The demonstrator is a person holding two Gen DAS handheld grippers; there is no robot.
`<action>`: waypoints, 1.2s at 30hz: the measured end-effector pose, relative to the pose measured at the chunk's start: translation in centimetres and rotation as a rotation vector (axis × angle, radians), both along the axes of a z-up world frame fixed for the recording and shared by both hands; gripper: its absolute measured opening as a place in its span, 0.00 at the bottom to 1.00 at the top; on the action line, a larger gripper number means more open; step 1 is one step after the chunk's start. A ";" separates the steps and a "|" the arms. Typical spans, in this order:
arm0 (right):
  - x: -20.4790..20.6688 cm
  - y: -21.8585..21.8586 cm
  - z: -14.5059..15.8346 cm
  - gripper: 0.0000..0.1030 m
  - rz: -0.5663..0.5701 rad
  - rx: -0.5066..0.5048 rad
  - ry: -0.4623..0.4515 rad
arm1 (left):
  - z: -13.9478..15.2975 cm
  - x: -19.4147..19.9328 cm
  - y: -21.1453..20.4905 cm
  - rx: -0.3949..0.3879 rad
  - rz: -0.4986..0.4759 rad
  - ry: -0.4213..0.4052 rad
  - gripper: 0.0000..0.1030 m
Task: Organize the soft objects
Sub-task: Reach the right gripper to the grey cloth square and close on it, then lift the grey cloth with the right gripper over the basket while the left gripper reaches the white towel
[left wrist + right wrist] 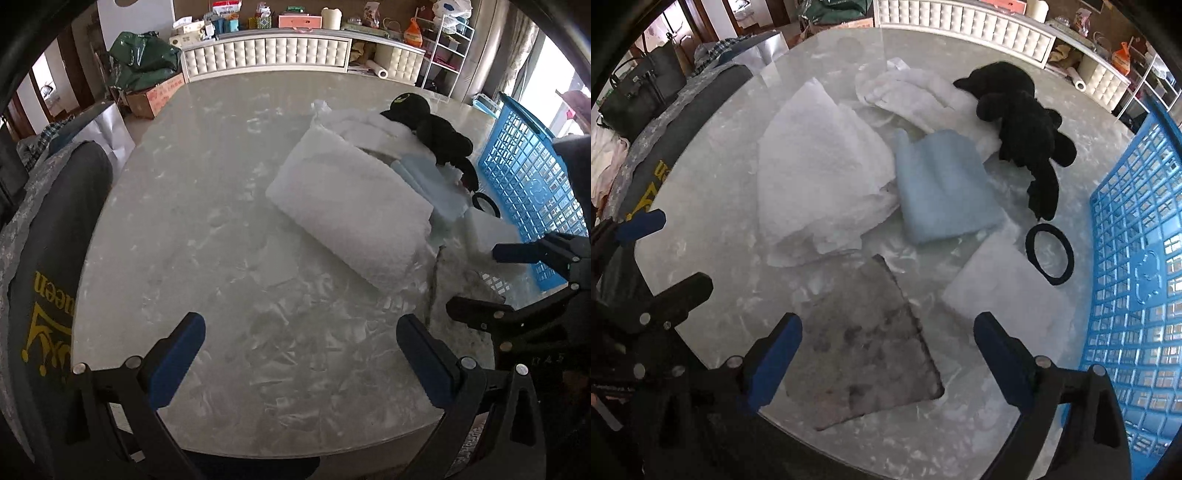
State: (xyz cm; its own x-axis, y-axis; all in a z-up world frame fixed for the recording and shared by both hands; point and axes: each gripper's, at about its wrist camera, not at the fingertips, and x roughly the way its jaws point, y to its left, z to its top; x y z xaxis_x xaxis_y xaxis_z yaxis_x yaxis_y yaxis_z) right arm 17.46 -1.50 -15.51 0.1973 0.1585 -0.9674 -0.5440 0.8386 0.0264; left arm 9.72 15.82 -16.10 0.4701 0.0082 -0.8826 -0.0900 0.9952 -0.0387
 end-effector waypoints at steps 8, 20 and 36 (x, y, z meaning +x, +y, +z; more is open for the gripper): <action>1.0 -0.4 -0.5 0.81 0.029 -0.020 0.007 | -0.9 1.1 0.0 -0.026 0.006 0.011 1.00; -0.4 0.2 -1.6 0.40 0.091 -0.008 0.022 | -1.2 1.7 -0.6 -0.031 -0.003 0.015 1.00; -0.5 1.6 -1.1 0.12 0.087 0.029 0.045 | -1.2 1.6 -0.3 -0.044 0.009 0.009 1.00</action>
